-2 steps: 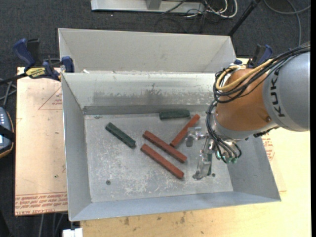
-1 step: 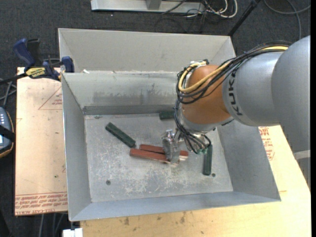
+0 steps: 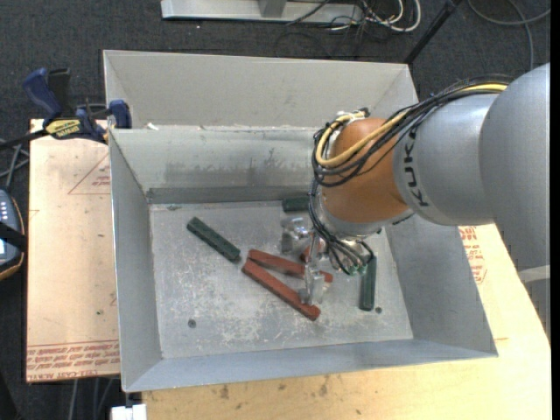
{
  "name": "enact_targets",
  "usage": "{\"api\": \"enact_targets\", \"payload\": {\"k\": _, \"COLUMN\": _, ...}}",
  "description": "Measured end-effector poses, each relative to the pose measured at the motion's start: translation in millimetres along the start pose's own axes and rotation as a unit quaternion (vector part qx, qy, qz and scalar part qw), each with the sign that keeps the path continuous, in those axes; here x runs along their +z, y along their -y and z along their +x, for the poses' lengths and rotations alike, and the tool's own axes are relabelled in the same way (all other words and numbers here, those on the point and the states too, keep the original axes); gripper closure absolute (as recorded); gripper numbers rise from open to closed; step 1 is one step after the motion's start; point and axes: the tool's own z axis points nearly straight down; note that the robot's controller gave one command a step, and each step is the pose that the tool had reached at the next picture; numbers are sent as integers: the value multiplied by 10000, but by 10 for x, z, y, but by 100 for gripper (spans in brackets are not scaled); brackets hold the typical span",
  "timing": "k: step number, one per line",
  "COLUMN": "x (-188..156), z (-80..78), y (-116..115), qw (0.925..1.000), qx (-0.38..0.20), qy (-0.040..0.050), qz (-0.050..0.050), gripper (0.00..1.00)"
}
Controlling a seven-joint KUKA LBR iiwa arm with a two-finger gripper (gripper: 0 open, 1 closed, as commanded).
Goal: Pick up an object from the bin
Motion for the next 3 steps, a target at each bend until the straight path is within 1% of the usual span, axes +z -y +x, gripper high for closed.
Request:
{"api": "enact_targets", "payload": {"k": 1, "x": 2, "z": 3, "y": 0, "qw": 10000, "qx": -1, "qy": -6, "qz": 0, "gripper": 0}}
{"api": "enact_targets", "payload": {"k": 2, "x": 14, "z": -580, "y": -386, "qw": 9993, "qx": 365, "qy": -15, "qz": -2, "gripper": 100}}
{"api": "enact_targets", "payload": {"k": 3, "x": 13, "z": -580, "y": -386, "qw": 9993, "qx": 364, "qy": -14, "qz": -2, "gripper": 100}}
